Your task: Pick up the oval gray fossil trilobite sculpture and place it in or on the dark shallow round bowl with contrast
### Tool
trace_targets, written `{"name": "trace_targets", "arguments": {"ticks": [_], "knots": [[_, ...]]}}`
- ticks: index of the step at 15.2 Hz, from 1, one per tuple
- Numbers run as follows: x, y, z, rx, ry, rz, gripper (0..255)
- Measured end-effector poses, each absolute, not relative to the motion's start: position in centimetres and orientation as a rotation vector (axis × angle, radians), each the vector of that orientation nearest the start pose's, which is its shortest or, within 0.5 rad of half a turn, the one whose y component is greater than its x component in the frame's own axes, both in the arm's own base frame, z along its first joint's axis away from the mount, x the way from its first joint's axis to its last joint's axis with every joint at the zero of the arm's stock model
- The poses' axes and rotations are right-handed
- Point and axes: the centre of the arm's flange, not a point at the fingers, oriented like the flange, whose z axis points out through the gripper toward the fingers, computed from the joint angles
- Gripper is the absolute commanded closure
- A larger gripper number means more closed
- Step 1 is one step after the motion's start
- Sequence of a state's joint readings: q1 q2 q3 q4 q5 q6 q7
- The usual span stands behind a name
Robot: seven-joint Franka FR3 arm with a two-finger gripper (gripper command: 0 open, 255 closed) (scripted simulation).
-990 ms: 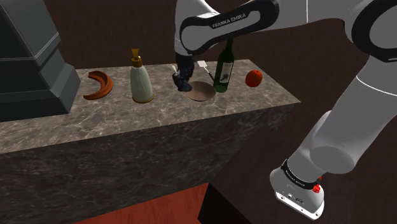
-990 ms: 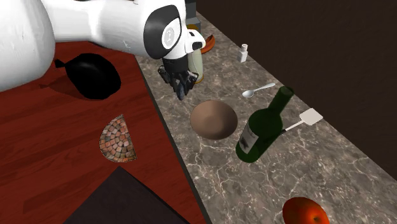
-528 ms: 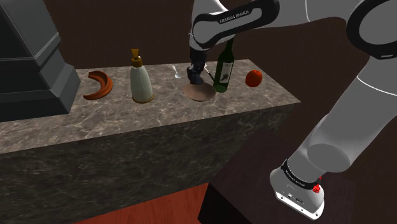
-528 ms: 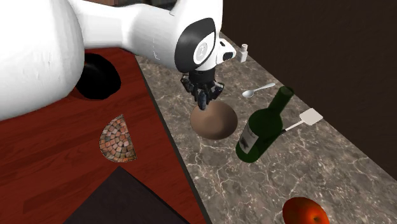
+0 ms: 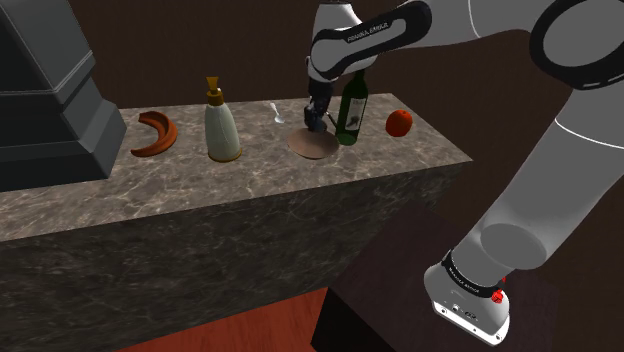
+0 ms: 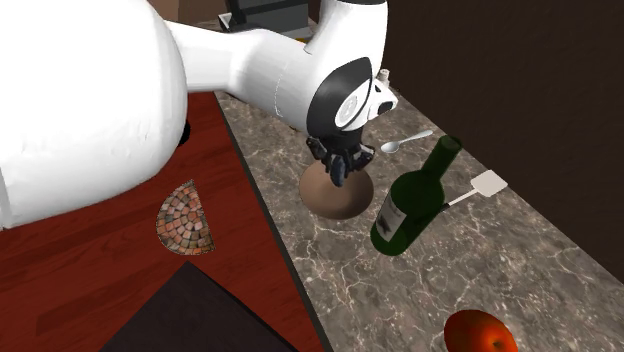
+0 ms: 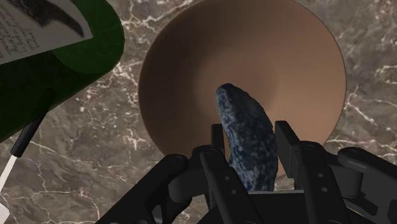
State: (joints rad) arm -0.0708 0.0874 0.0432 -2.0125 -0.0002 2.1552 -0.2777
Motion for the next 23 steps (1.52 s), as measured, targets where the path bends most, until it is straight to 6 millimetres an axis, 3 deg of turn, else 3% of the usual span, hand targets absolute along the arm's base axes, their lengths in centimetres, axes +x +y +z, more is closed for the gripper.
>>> {"name": "trace_targets", "arguments": {"ticks": [8,14,15,21,23], "knots": [[57.8,-1.7,37.4,-3.121,-0.392,-0.087,255],[57.7,-1.7,36.9,-3.121,-0.393,-0.088,255],[57.7,-1.7,36.9,-3.121,-0.393,-0.088,0],[57.7,-1.7,36.9,-3.121,-0.393,-0.088,0],[57.6,-1.8,38.6,-3.121,-0.393,-0.089,0]]}}
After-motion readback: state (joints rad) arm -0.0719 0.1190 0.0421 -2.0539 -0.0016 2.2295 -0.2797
